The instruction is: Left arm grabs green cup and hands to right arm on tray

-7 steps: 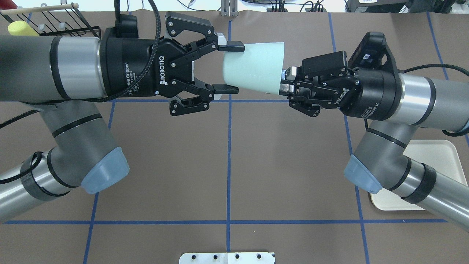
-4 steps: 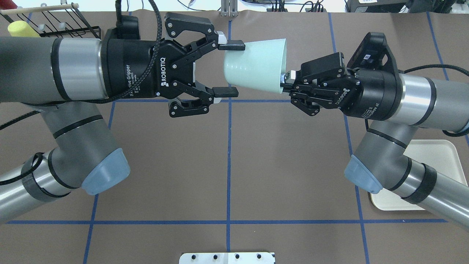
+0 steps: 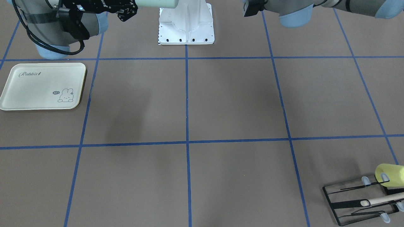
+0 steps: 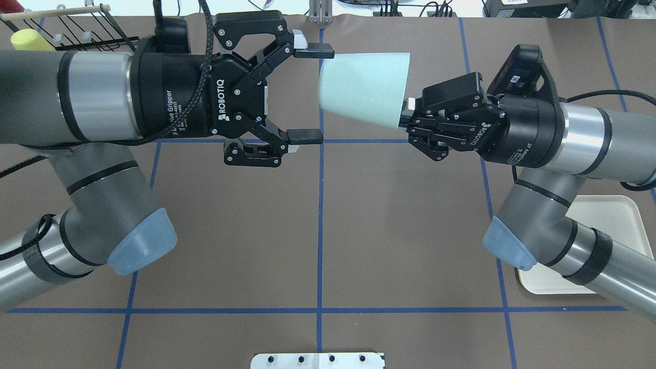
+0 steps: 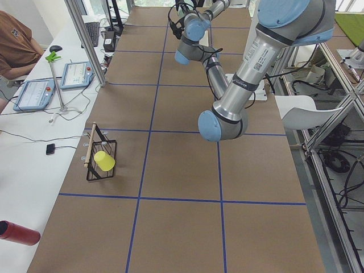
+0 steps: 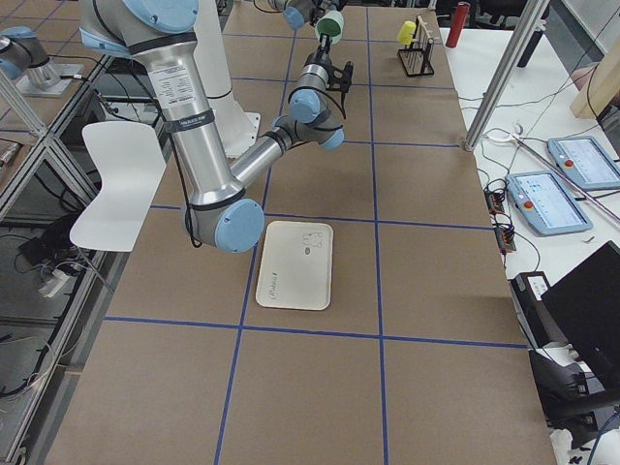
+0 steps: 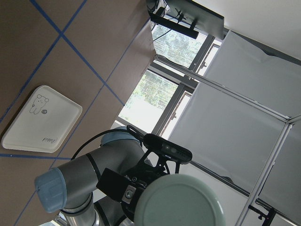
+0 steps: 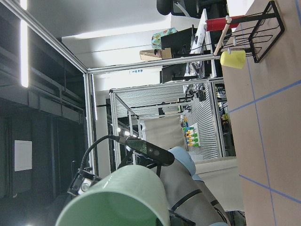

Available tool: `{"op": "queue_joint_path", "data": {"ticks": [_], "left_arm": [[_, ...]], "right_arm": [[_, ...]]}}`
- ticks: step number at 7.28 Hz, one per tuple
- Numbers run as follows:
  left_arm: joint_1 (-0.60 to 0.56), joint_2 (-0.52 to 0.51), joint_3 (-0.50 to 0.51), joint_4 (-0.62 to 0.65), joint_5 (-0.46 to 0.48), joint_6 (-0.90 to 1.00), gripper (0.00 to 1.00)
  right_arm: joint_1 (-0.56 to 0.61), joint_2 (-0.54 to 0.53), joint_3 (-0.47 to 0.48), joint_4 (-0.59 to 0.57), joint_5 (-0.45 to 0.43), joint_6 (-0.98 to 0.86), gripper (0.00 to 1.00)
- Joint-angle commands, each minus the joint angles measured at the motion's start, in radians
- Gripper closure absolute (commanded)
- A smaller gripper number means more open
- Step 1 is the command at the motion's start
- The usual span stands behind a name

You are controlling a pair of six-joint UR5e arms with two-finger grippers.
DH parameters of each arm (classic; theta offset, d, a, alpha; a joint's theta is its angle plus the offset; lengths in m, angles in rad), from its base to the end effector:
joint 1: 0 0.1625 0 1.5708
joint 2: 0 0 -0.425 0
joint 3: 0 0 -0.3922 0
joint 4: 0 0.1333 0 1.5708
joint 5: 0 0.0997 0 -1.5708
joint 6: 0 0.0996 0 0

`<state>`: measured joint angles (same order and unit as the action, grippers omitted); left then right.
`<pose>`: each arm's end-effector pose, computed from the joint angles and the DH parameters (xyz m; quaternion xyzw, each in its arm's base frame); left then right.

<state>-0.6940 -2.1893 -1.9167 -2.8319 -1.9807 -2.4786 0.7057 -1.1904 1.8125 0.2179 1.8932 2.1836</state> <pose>0.3104 -0.3801 0.0518 -0.1832 0.8635 -0.1838 0.4324 -0.2882 -0.3792 0.1917 -0.0145 -0.9235 0.0975 0.3706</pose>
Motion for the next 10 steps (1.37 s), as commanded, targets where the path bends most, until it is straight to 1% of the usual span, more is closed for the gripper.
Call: {"op": "queue_joint_path", "data": {"ticks": [1, 2, 3, 4, 5, 6, 7, 8, 9, 10], "left_arm": [[-0.013, 0.012, -0.004, 0.005, 0.002, 0.032, 0.00], [-0.028, 0.016, -0.007, 0.058, -0.001, 0.093, 0.00], [-0.051, 0.014, -0.008, 0.098, -0.003, 0.104, 0.00], [-0.064, 0.014, -0.008, 0.117, -0.003, 0.104, 0.00], [-0.071, 0.014, -0.008, 0.146, -0.001, 0.106, 0.00], [-0.087, 0.013, -0.007, 0.184, -0.003, 0.106, 0.00], [-0.090, 0.011, -0.008, 0.224, -0.006, 0.156, 0.00], [-0.090, 0.006, -0.013, 0.311, -0.010, 0.212, 0.00], [-0.090, 0.006, -0.022, 0.366, -0.012, 0.263, 0.00], [-0.090, 0.006, -0.024, 0.438, -0.017, 0.303, 0.00]], "right_arm": [[0.005, -0.075, 0.027, -0.002, 0.007, 0.002, 1.00], [0.011, -0.151, 0.030, -0.003, 0.010, -0.005, 1.00], [0.044, -0.228, 0.025, -0.014, 0.050, -0.008, 1.00], [0.129, -0.260, 0.021, -0.050, 0.173, -0.011, 1.00], [0.224, -0.293, 0.019, -0.130, 0.308, -0.053, 1.00], [0.336, -0.307, 0.024, -0.269, 0.468, -0.133, 1.00], [0.441, -0.324, 0.024, -0.370, 0.585, -0.221, 1.00], [0.490, -0.372, 0.024, -0.438, 0.622, -0.288, 1.00], [0.501, -0.421, 0.025, -0.504, 0.623, -0.362, 1.00], [0.505, -0.495, 0.024, -0.546, 0.618, -0.493, 1.00]]}}
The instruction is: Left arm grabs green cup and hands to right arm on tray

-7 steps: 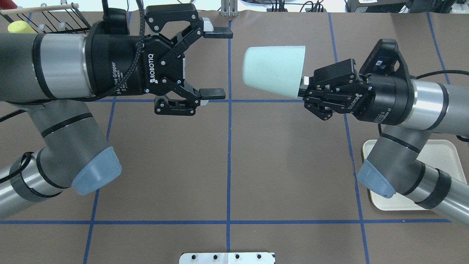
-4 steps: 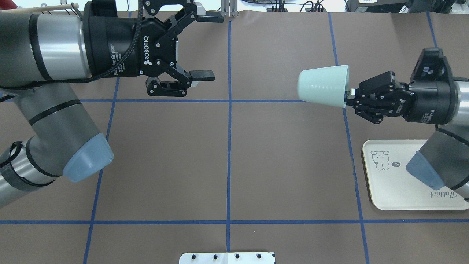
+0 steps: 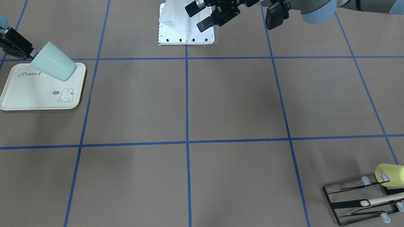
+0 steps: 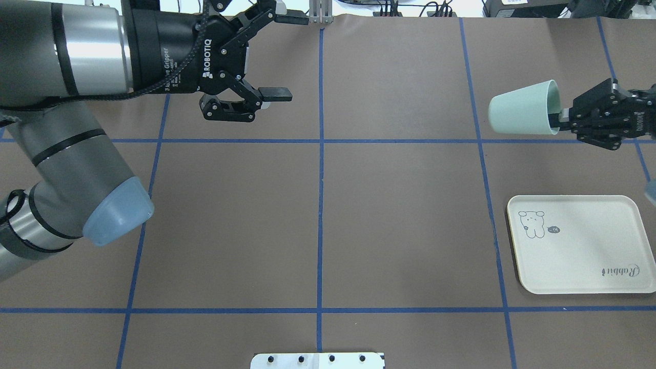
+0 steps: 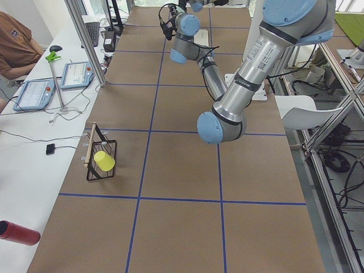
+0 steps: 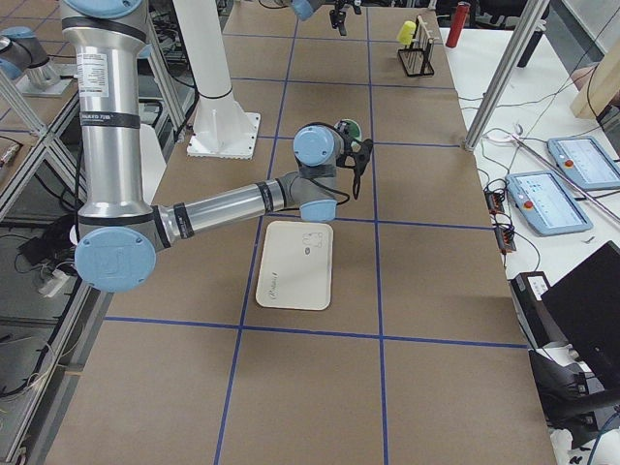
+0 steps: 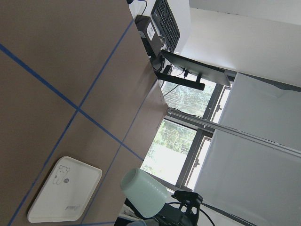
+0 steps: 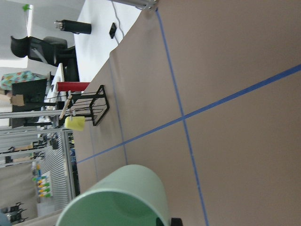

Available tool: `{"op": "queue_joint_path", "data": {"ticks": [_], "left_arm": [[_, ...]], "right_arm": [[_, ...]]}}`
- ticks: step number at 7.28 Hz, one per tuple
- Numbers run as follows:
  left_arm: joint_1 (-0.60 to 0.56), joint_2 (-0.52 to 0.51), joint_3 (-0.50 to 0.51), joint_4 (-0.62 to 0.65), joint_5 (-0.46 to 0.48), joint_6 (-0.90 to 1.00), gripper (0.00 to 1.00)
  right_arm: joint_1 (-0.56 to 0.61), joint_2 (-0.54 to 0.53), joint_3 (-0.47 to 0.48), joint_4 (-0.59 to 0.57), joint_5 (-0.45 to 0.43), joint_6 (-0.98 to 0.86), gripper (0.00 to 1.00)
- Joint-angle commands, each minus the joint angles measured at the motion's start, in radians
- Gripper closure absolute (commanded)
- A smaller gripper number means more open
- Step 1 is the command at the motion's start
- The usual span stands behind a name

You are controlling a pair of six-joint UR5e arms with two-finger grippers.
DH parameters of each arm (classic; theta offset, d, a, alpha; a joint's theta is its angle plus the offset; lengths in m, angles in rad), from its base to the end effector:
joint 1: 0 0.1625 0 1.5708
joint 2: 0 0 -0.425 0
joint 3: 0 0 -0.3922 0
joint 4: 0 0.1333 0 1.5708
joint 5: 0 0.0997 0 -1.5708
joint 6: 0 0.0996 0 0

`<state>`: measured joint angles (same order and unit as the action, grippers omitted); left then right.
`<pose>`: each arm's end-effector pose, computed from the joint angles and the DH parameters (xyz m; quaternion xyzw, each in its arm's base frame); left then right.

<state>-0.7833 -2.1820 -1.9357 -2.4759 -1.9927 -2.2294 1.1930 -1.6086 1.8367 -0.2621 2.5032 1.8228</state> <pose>0.3030 -0.4323 0.0630 -0.0739 0.7962 -0.2533 0.5445 -0.1086 -0.4181 0.4009 -0.0066 -0.6999 0.1904 0.6884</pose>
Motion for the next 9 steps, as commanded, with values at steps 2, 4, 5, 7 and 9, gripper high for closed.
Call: {"op": "queue_joint_path", "data": {"ticks": [2, 4, 5, 7, 9], "left_arm": [[-0.002, 0.001, -0.015, 0.236, -0.017, 0.188, 0.00], [-0.002, 0.005, -0.028, 0.392, -0.021, 0.333, 0.00], [-0.004, 0.007, -0.031, 0.435, -0.020, 0.376, 0.00], [-0.004, 0.005, -0.032, 0.512, -0.020, 0.447, 0.00], [-0.007, 0.005, -0.043, 0.551, -0.020, 0.473, 0.00]], "right_arm": [[0.016, -0.216, -0.001, -0.097, -0.036, -0.393, 1.00], [0.014, -0.286, 0.001, -0.214, -0.084, -0.677, 1.00], [0.007, -0.301, 0.001, -0.277, -0.111, -0.788, 1.00], [-0.065, -0.320, 0.007, -0.432, -0.202, -0.946, 1.00], [-0.101, -0.320, 0.039, -0.570, -0.198, -1.015, 1.00]]}}
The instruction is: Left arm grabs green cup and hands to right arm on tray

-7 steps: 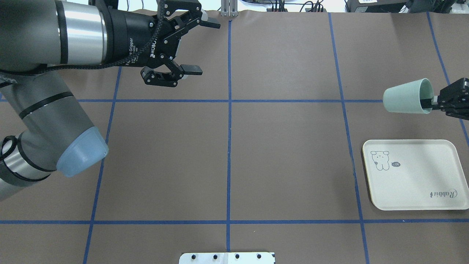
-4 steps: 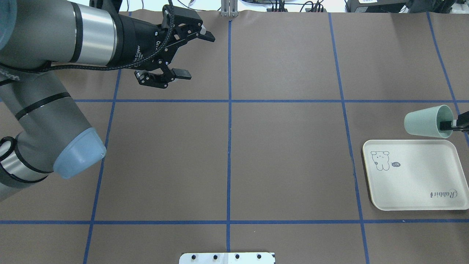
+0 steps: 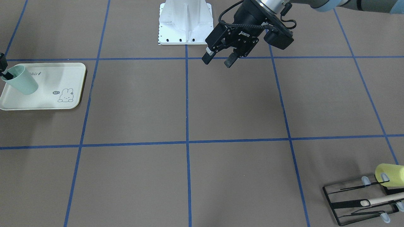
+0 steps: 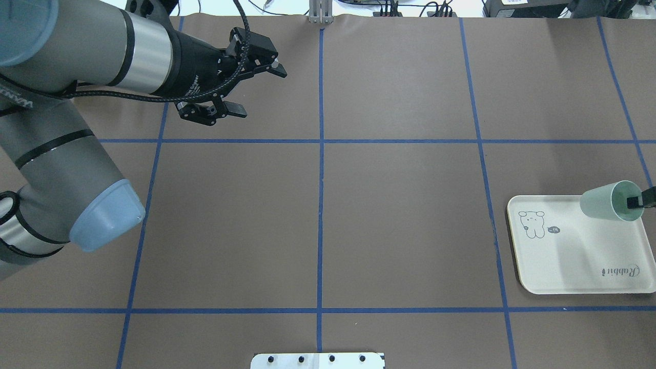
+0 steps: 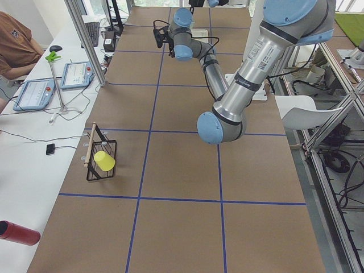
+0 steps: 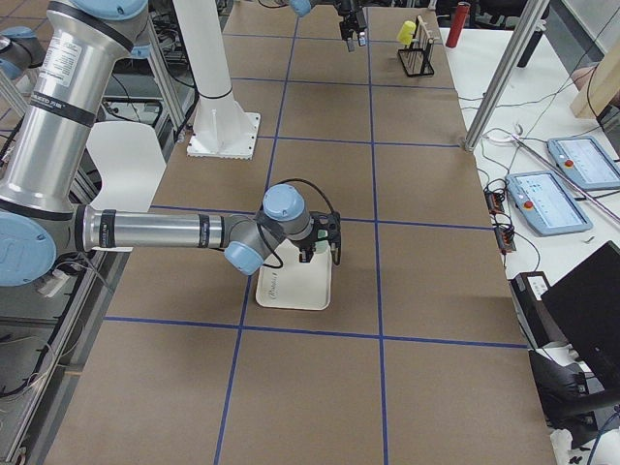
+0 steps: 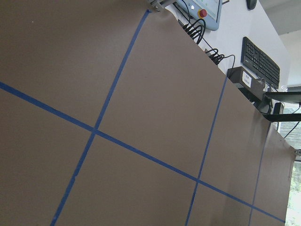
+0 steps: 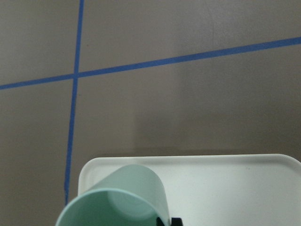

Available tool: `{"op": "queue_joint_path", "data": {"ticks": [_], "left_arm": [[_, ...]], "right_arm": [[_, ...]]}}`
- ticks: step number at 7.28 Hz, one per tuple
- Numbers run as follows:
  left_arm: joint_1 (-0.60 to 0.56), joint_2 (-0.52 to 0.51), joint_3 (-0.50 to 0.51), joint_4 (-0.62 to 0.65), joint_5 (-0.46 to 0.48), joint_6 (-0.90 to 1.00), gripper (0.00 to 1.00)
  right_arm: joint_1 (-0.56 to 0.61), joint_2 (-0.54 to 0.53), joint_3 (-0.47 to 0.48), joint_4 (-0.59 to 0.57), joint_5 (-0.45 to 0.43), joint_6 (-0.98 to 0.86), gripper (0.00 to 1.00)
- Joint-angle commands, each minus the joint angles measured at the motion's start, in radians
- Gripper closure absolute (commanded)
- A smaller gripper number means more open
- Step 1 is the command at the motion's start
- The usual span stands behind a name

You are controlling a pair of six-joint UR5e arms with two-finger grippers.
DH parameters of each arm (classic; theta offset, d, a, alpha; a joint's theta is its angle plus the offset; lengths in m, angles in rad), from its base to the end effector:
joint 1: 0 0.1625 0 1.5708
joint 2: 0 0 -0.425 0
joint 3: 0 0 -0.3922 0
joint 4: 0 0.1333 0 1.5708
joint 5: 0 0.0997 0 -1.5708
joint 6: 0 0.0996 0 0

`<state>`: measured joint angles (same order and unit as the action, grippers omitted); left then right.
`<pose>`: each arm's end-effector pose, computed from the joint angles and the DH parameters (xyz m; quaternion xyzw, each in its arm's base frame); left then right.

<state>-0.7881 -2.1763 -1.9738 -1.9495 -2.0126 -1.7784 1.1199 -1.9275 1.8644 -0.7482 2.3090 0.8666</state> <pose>0.3290 -0.4594 0.0985 0.0171 0.6459 -0.2352 0.7261 -0.0999 -0.3583 0.5703 0.0683 -0.4766 0.0479 0.8752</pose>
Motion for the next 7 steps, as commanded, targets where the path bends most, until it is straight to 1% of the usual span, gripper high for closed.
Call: {"op": "queue_joint_path", "data": {"ticks": [1, 3, 4, 7], "left_arm": [[-0.002, 0.001, -0.005, 0.024, 0.002, 0.025, 0.00], [0.000, 0.003, -0.005, 0.024, 0.003, 0.025, 0.00], [0.000, 0.003, -0.005, 0.024, 0.003, 0.025, 0.00], [0.000, 0.000, -0.005, 0.024, 0.005, 0.025, 0.00]], "right_arm": [[-0.034, -0.001, 0.022, -0.135, 0.018, -0.069, 1.00], [-0.080, -0.016, 0.021, -0.157, 0.027, -0.069, 1.00], [-0.112, -0.013, 0.004, -0.160, 0.023, -0.069, 1.00], [-0.111, -0.012, -0.014, -0.160, 0.012, -0.069, 1.00]]}}
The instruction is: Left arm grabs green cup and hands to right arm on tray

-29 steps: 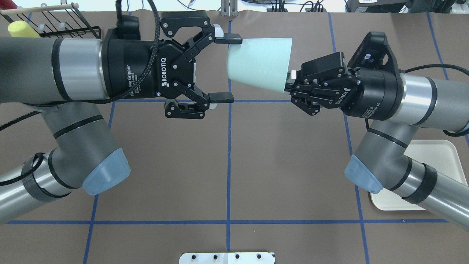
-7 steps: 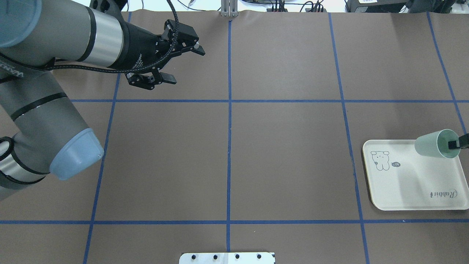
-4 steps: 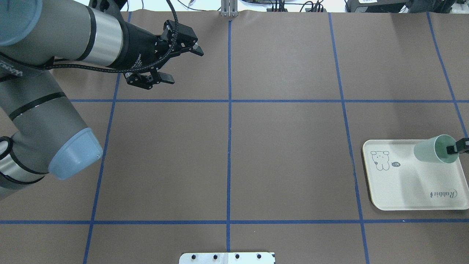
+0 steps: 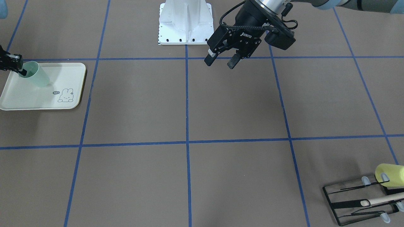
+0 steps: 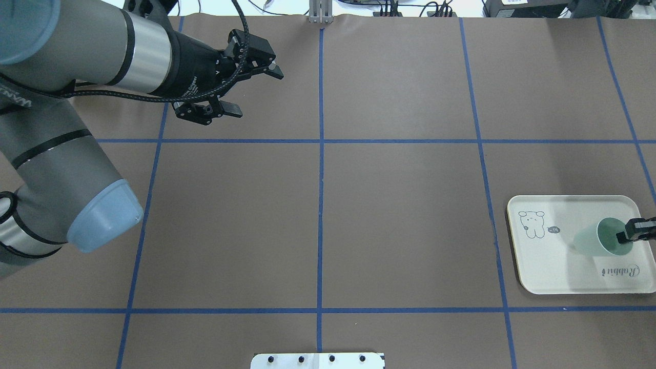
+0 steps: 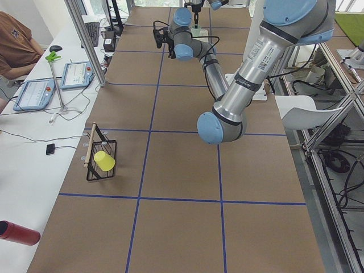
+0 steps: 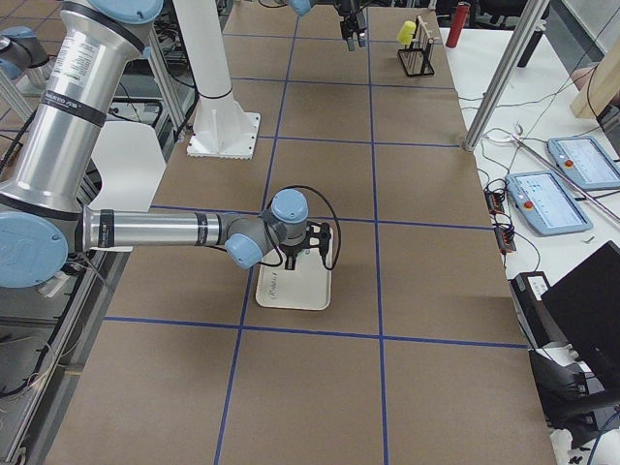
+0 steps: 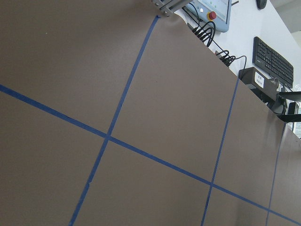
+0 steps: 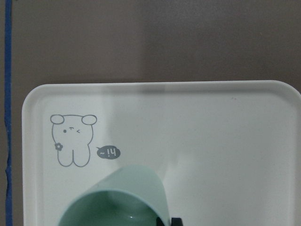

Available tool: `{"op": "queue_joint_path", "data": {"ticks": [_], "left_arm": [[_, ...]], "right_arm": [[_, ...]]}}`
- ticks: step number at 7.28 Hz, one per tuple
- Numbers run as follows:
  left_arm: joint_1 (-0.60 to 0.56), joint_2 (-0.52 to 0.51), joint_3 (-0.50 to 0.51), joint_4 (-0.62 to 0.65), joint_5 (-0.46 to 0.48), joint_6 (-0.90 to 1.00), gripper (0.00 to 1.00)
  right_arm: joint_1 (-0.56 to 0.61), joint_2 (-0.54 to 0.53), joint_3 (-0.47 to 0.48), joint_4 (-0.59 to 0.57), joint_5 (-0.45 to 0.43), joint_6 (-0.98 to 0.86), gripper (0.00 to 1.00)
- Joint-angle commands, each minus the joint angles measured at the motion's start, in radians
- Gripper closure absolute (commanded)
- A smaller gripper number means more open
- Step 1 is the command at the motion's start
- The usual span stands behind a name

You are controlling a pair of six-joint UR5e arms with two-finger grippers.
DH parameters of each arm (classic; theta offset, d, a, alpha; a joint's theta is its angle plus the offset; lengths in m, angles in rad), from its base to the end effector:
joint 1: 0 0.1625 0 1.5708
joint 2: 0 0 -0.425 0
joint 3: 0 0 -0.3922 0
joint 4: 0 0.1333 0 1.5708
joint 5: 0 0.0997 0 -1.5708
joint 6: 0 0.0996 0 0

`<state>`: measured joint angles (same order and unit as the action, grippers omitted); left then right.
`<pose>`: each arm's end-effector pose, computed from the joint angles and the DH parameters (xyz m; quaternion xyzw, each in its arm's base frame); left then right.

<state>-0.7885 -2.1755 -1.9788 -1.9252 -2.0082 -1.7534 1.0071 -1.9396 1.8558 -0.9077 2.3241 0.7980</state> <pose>0.3286 -0.4599 0.1001 0.0234 0.6386 -0.2320 0.7333 -0.1377 -0.3398 0.5980 -0.0155 -0.4411 -0.0002 0.8973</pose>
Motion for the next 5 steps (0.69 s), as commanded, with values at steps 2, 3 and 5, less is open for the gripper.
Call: {"op": "queue_joint_path", "data": {"ticks": [2, 3, 5], "left_arm": [[0.002, -0.004, 0.000, 0.000, 0.000, 0.000, 0.00], [0.002, -0.003, 0.000, 0.000, 0.000, 0.000, 0.00], [0.002, -0.004, 0.002, 0.000, 0.003, 0.000, 0.00]], "right_arm": [[0.004, 0.001, -0.021, 0.000, -0.006, 0.000, 1.00], [0.002, -0.001, -0.027, 0.000, -0.006, 0.000, 0.64], [0.024, -0.001, -0.027, 0.000, -0.006, 0.000, 0.00]]}}
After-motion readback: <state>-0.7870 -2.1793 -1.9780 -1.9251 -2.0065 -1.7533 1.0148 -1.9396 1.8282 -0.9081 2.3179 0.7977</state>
